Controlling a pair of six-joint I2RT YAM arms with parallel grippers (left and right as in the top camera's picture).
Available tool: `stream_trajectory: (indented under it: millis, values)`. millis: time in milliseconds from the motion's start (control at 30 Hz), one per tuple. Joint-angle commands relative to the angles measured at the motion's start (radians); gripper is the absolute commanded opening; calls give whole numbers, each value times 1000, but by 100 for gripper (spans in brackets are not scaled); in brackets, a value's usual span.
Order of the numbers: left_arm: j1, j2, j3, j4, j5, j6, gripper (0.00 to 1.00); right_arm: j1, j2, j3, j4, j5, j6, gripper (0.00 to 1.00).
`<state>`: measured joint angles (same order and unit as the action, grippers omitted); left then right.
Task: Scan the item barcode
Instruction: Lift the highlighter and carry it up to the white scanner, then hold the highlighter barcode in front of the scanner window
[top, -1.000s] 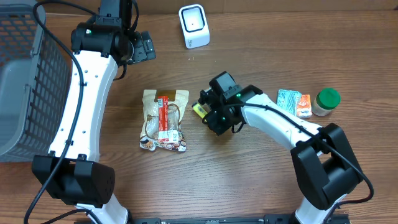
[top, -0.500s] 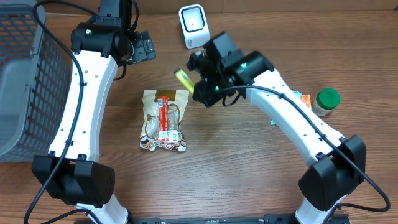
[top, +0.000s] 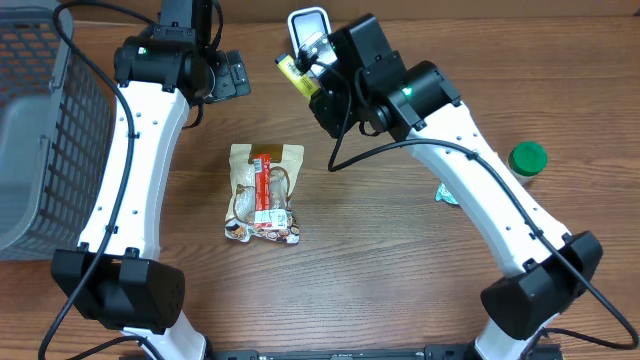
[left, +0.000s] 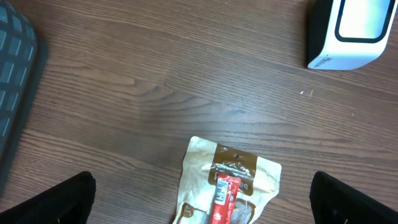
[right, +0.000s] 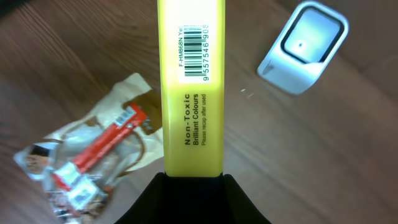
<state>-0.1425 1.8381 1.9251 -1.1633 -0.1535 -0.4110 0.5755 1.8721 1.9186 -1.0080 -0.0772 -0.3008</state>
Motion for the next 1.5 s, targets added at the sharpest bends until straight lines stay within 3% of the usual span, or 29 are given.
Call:
stream_trajectory:
  millis: [0,500,900,1133,1467]
  values:
    - [-2,-26,21,0,-6,15,99,10,57,18,35,85,-101,4]
    - [-2,-26,21,0,-6,15,100,-23,138,100,189,118,-92,3]
    - [-2,-26,21,0,-6,15,100,-124,367,100,449,-211,24,3]
    - [-2,-26,21,0,-6,15,100,-155,473,100,631,-405,202,3]
    - [-2,-26,21,0,-6,15,100,-277,568,100,966,-837,718,3]
